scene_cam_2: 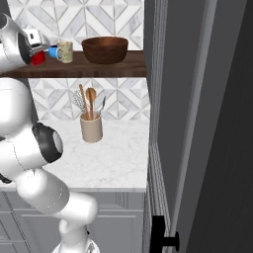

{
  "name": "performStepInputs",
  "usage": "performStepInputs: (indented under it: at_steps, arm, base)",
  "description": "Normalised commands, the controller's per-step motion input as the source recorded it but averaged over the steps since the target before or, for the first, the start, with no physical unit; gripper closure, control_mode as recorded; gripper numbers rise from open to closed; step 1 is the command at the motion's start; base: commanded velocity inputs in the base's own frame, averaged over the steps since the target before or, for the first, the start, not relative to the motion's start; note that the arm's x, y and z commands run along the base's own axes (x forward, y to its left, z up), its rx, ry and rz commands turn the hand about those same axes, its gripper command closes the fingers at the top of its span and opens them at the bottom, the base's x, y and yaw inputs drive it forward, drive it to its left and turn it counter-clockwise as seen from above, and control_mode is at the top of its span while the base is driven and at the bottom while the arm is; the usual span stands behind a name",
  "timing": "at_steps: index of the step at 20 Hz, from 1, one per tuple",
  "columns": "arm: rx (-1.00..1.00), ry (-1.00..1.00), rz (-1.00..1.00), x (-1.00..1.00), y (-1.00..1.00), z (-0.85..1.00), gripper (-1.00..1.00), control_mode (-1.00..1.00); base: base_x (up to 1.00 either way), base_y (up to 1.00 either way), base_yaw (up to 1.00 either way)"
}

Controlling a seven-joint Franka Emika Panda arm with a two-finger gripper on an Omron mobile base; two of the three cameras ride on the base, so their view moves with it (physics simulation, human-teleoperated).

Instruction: Gather all objects into one cabinet and sort the glasses and bowls to opposite sides.

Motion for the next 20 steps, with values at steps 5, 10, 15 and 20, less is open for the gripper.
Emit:
performStepInputs:
  at_steps: [5, 10, 15, 20]
  arm:
    - [0.0, 0.01, -0.12, 0.84, 0.03, -0.1, 1.0, -1.0]
    - [-0.05, 0.02, -0.12, 0.39, 0.13, -0.16, 1.0, -1.0]
    - [-0.03, 0.01, -0.21, 0.51, 0.4, -0.23, 1.0, -1.0]
    - [0.03, 0.0, 0.0, -0.01, 0.41, -0.15, 1.0, -1.0]
  base:
    - [0.0, 0.0, 0.0]
    - [0.0, 0.0, 0.0]
    - [0.0, 0.0, 0.0]
    - [0.0, 0.0, 0.0]
